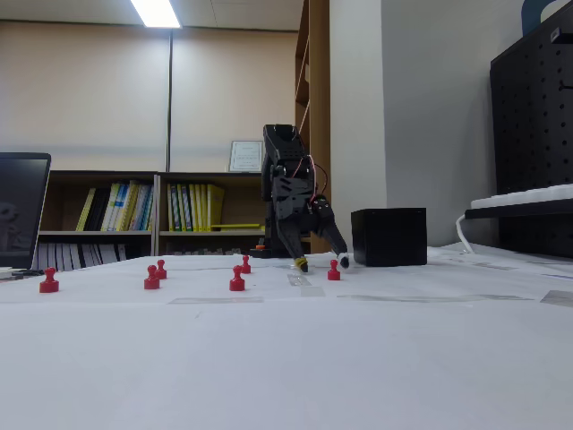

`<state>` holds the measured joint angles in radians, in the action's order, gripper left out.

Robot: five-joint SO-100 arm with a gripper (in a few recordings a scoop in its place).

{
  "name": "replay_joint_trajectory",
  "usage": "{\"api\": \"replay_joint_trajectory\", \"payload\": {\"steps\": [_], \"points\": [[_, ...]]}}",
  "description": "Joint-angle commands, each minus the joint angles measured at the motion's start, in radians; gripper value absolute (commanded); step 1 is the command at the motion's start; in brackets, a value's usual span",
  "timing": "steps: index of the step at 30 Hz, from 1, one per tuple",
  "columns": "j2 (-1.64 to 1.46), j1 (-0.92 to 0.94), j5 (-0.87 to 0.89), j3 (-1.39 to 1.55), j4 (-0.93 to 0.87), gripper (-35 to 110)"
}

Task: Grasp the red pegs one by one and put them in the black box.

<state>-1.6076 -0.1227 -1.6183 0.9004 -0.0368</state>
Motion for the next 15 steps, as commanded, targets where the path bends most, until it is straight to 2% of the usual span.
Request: {"api": "replay_joint_trajectory", "payload": {"steps": [1, 15], "points": [[-0.031, -0.003, 0.008, 0.037, 0.034, 23], [-0.176, -0.021, 0.034, 0.138, 0.153, 23]]}}
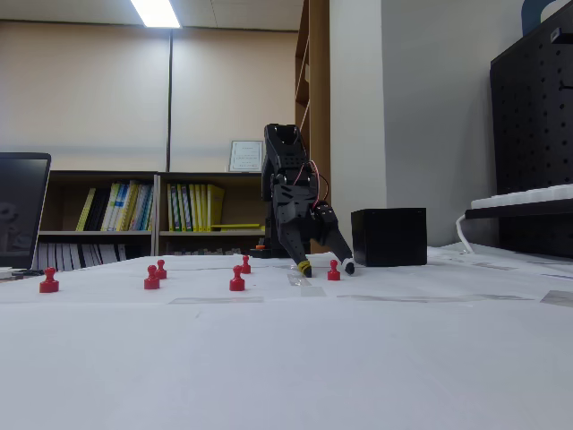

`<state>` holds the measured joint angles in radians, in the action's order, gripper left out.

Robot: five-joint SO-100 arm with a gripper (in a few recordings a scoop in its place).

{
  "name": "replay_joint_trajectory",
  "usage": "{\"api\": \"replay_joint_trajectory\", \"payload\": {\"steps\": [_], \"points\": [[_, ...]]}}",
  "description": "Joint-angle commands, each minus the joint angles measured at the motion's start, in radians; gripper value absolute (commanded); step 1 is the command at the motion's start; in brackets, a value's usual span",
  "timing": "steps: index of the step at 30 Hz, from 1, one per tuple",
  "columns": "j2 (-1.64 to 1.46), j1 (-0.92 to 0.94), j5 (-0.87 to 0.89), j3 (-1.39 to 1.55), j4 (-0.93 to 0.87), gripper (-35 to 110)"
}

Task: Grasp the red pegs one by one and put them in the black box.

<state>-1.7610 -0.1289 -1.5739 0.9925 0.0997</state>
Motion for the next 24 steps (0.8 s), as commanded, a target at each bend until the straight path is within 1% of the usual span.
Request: {"api": "replay_joint_trajectory", "payload": {"steps": [1, 5, 15, 24], "points": [[-0.029, -0.017, -0.012, 0.054, 0.017, 23], [-0.058, -0.018, -0.012, 0.084, 0.020, 23], [-0.110, -0.026, -0.014, 0.101, 0.112, 23], [-0.141, -0.032, -0.011, 0.103, 0.156, 22]]}}
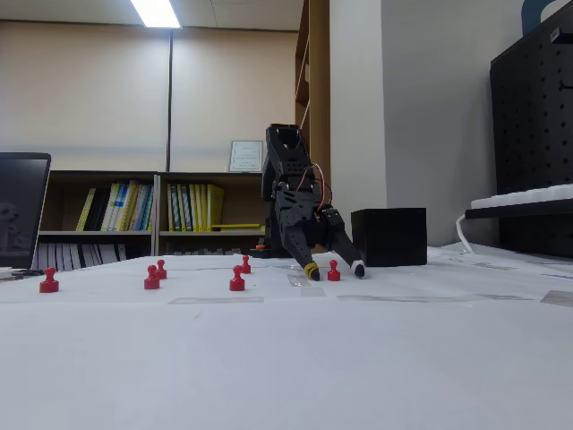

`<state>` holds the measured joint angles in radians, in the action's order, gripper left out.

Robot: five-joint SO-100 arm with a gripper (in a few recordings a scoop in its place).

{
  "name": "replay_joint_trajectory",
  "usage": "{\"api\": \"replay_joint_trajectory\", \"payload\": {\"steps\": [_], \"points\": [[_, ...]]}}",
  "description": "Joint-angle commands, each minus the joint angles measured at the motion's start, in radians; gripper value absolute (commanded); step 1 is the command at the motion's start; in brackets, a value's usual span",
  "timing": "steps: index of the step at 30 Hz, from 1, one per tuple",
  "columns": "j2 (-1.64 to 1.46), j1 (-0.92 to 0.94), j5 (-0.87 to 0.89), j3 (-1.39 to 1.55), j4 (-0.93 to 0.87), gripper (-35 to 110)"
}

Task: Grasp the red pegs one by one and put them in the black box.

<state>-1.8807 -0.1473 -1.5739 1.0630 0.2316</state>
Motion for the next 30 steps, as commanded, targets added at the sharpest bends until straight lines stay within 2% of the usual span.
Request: {"api": "replay_joint_trajectory", "payload": {"steps": [1, 11, 30], "points": [[-0.026, -0.014, -0.009, 0.032, 0.031, 21], [-0.035, -0.020, -0.018, 0.032, 0.035, 10], [-0.029, -0.017, -0.029, 0.023, 0.023, 0]]}}
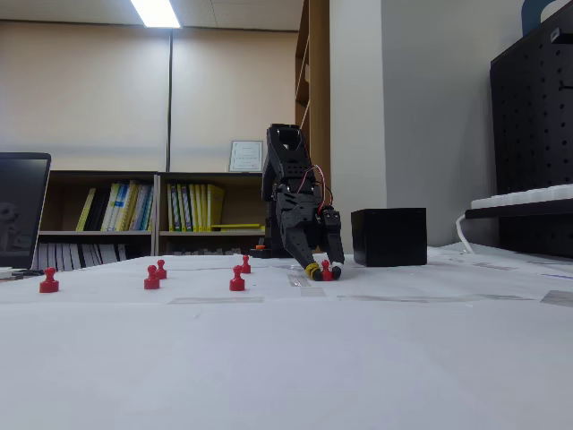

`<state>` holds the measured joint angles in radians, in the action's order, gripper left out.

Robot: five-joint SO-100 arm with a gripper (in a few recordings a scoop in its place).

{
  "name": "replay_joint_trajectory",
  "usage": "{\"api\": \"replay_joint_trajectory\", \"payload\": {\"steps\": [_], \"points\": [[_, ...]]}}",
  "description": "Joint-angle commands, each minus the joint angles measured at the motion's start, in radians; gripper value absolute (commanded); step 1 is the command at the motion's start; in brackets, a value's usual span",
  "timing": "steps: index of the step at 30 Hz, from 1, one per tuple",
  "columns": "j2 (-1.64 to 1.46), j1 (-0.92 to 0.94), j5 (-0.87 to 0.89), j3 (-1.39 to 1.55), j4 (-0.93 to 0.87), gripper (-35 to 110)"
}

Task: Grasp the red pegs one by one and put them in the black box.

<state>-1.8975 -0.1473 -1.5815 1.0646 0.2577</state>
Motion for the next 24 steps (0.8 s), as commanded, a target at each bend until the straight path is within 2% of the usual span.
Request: {"api": "replay_joint_trajectory", "payload": {"steps": [1, 5, 15, 19, 24], "points": [[0.000, -0.017, -0.026, 0.021, -0.023, 0], [0.117, -0.011, -0.083, 0.041, -0.221, 0], [0.509, -0.104, -0.385, 0.457, -1.238, 0], [0.581, -0.213, -0.485, 0.713, -1.614, 0], [0.604, -0.414, -0.598, 0.937, -1.951, 0]]}}
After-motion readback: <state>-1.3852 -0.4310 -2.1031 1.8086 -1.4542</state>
